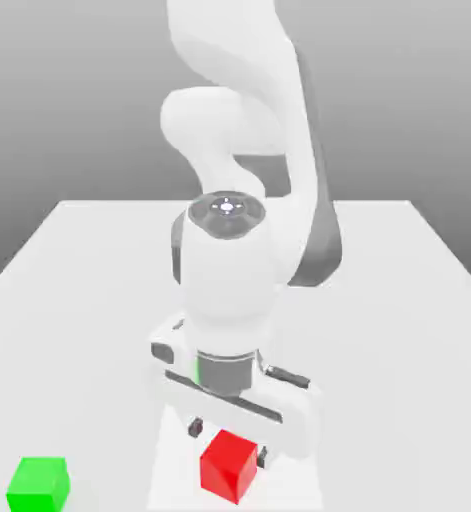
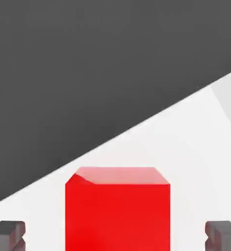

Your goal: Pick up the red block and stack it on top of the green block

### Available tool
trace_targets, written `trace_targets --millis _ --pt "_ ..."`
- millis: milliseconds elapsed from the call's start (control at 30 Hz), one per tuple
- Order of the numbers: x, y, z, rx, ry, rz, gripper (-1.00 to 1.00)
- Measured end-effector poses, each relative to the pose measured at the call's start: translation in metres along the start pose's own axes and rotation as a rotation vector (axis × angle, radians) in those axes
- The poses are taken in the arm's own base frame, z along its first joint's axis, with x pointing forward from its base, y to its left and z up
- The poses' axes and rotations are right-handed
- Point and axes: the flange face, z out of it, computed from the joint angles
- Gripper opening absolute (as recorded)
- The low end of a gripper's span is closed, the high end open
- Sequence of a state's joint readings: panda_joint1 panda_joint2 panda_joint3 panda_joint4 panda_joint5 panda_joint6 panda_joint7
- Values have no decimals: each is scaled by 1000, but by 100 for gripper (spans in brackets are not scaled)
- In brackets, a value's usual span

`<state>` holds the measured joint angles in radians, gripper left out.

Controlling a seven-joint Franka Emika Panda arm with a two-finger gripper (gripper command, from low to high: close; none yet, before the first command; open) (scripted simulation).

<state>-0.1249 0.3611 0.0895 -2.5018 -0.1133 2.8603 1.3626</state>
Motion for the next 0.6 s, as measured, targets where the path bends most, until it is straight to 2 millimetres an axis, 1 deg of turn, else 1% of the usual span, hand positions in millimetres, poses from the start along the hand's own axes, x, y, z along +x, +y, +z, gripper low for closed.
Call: trace_targets --millis 167,200,267,400,433,500,600 --pt "0 0 0 2 1 0 -100" --pt "0 0 3 1 1 0 -100" --pt "0 -1 -10 2 0 1 -100" --pt "2 0 -55 1 0 7 -100" --pt "21 -1 -63 0 1 66 -100" --pt "71 2 -74 0 0 221 -100" --pt "144 16 -87 1 0 442 -100"
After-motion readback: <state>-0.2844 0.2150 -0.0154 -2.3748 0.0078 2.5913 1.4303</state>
